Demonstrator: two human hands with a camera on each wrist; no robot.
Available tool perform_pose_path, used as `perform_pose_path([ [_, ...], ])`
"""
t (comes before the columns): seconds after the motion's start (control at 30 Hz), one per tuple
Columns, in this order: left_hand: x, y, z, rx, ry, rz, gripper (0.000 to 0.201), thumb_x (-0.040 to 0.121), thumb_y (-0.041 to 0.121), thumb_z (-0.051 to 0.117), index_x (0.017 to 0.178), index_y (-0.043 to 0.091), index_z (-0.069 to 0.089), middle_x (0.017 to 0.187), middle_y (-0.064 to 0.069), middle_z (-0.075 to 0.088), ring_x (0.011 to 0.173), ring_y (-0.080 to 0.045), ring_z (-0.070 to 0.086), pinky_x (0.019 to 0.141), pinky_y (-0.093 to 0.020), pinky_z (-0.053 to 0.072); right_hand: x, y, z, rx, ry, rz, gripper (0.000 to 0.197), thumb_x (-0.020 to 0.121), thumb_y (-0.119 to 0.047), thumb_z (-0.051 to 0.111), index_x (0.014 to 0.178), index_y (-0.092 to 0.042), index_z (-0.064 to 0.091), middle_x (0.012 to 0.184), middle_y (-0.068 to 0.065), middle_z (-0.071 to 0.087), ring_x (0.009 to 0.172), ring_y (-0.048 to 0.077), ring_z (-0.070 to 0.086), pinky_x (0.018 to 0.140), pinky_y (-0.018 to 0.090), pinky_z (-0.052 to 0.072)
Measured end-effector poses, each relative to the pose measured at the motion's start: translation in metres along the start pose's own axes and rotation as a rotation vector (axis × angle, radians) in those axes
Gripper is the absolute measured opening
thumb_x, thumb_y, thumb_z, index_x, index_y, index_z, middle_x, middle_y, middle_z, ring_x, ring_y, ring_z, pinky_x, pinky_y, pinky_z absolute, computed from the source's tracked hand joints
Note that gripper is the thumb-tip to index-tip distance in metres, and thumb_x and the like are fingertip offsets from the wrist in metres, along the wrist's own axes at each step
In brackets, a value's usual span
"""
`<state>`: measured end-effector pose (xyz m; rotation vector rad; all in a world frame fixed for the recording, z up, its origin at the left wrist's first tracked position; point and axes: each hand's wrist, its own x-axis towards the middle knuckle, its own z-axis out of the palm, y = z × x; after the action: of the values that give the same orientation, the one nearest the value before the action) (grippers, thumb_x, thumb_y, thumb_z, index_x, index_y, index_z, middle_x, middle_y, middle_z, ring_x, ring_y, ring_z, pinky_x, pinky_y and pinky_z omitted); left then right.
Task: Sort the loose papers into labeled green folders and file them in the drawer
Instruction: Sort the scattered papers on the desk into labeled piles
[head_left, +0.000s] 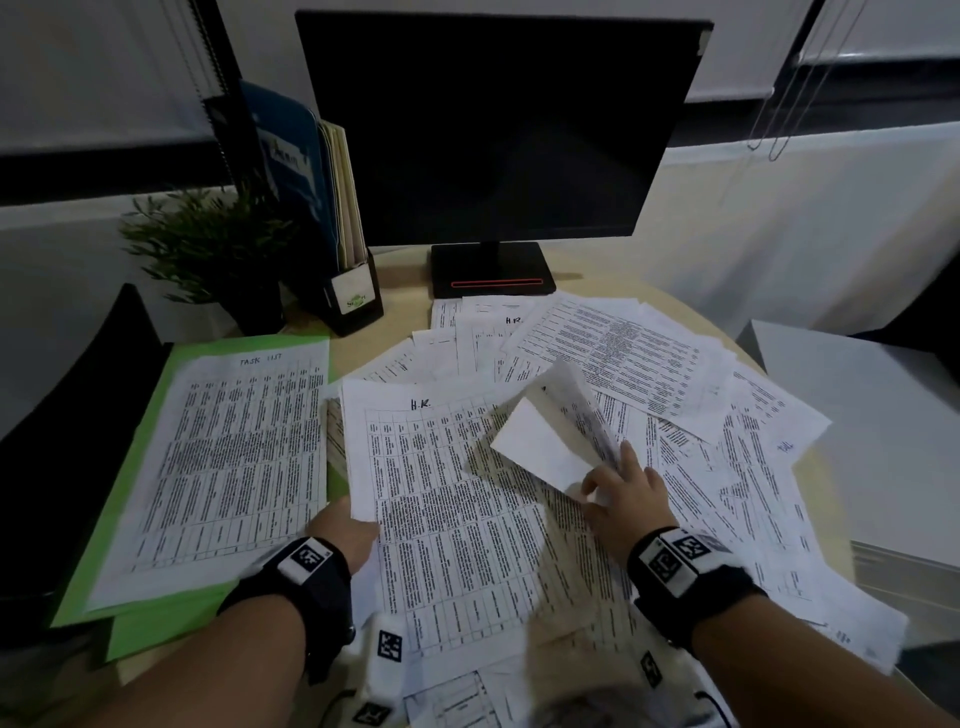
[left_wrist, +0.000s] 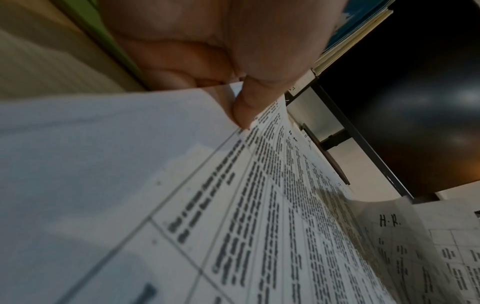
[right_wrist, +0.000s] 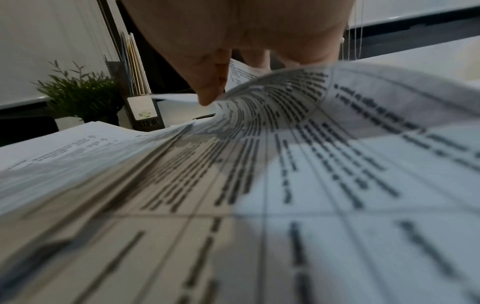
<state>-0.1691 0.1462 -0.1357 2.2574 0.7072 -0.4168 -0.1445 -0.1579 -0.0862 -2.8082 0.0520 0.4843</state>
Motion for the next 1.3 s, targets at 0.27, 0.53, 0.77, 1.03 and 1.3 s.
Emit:
perform_pose_path([
  [0.27, -0.001, 0.002, 0.0, 0.009, 0.0, 0.014, 0.024, 0.092, 0.016, 0.055, 0.113, 0.007, 0.06, 0.096, -0.009, 0.06, 0.085, -0.026, 0.056, 0.067, -0.026, 0.039, -0.002, 0.0, 0.0, -0.077, -0.018, -0.14, 0.031, 0.092, -0.031, 0.054, 0.122, -0.033, 0.045, 0.157, -0.01, 0.004, 0.141, 0.032, 0.018, 0.11, 0.046, 0.034],
  [0.53, -0.005, 0.004, 0.0, 0.003, 0.013, 0.034, 0.023, 0.092, 0.015, 0.054, 0.113, 0.008, 0.06, 0.095, -0.006, 0.06, 0.086, -0.024, 0.056, 0.068, -0.025, 0.039, -0.012, -0.02, -0.005, -0.132, 0.012, -0.266, 0.045, 0.088, -0.025, 0.054, 0.129, -0.035, 0.042, 0.136, -0.016, 0.042, 0.119, 0.02, 0.039, 0.096, 0.035, 0.043],
  [0.77, -0.006, 0.006, -0.001, -0.013, -0.013, 0.034, 0.025, 0.092, 0.011, 0.053, 0.116, 0.006, 0.059, 0.1, -0.01, 0.062, 0.088, -0.023, 0.055, 0.07, -0.024, 0.04, -0.004, -0.022, -0.008, -0.052, -0.004, -0.048, 0.085, 0.074, -0.037, 0.074, 0.14, -0.016, 0.026, 0.139, 0.0, 0.038, 0.119, 0.022, 0.045, 0.099, 0.035, 0.045],
  [1.03, -0.003, 0.004, -0.001, -0.04, -0.028, 0.025, 0.028, 0.094, 0.013, 0.053, 0.121, 0.009, 0.058, 0.11, -0.012, 0.063, 0.093, -0.024, 0.055, 0.078, -0.026, 0.041, -0.008, -0.033, -0.017, 0.005, 0.017, -0.024, 0.018, 0.095, -0.027, 0.045, 0.095, -0.014, 0.057, 0.115, 0.005, 0.054, 0.091, 0.02, 0.056, 0.08, 0.029, 0.051],
  [1.3, 0.003, -0.001, 0.001, -0.023, -0.027, 0.007, 0.029, 0.092, 0.013, 0.056, 0.119, 0.005, 0.06, 0.108, -0.015, 0.063, 0.097, -0.029, 0.058, 0.081, -0.03, 0.043, -0.036, -0.071, -0.007, -0.111, -0.05, -0.202, 0.02, 0.093, -0.015, 0.047, 0.111, -0.016, 0.054, 0.139, 0.006, 0.034, 0.112, 0.028, 0.044, 0.094, 0.04, 0.046],
])
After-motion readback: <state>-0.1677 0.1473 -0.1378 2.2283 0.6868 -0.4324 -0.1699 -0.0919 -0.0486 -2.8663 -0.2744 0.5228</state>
